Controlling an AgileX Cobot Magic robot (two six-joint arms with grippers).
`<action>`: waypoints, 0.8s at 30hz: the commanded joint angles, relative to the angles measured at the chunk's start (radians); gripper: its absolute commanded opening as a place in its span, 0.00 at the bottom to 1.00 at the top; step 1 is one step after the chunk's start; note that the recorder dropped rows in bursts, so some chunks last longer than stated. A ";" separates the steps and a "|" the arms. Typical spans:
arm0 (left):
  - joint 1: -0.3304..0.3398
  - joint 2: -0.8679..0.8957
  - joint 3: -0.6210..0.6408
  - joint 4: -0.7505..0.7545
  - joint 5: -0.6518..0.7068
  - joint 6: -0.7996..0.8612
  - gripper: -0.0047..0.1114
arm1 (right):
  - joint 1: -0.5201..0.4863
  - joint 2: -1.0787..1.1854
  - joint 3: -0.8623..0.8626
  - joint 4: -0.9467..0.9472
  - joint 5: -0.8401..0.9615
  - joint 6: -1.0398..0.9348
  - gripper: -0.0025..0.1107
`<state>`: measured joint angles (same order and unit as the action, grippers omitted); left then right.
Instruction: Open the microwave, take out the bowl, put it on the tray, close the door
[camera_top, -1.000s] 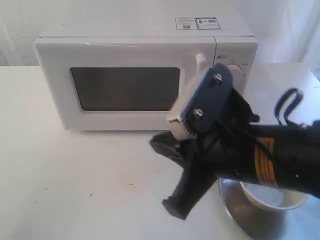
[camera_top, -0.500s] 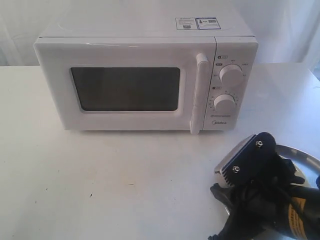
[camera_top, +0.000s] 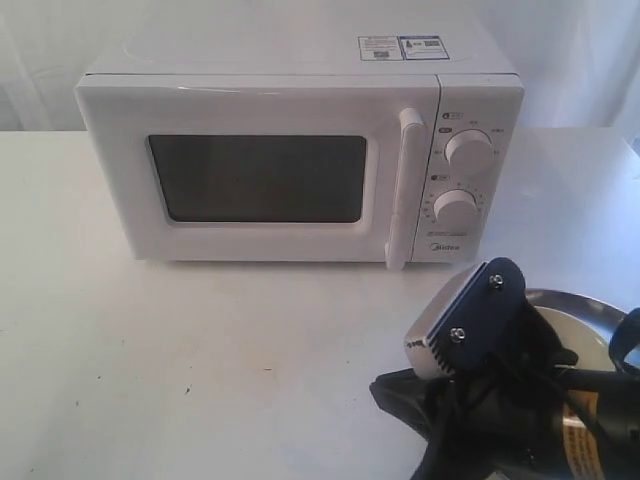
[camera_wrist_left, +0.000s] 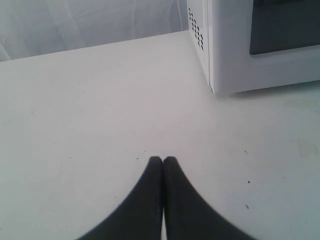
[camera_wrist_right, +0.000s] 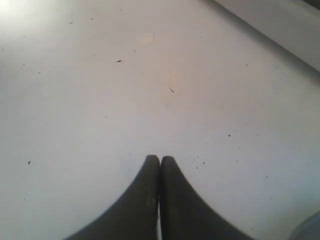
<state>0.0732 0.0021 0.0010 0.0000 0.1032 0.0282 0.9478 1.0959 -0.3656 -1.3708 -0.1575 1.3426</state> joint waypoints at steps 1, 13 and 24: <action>-0.004 -0.002 -0.001 0.000 -0.003 -0.002 0.04 | -0.001 -0.006 -0.006 0.073 -0.051 -0.098 0.02; -0.004 -0.002 -0.001 0.000 -0.003 -0.002 0.04 | -0.001 0.145 -0.012 0.430 -0.230 -0.497 0.02; -0.004 -0.002 -0.001 0.000 -0.003 -0.002 0.04 | -0.001 0.150 -0.023 0.456 -0.266 -0.563 0.02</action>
<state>0.0732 0.0021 0.0010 0.0000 0.1032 0.0282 0.9478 1.2432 -0.3855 -0.9322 -0.4047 0.7972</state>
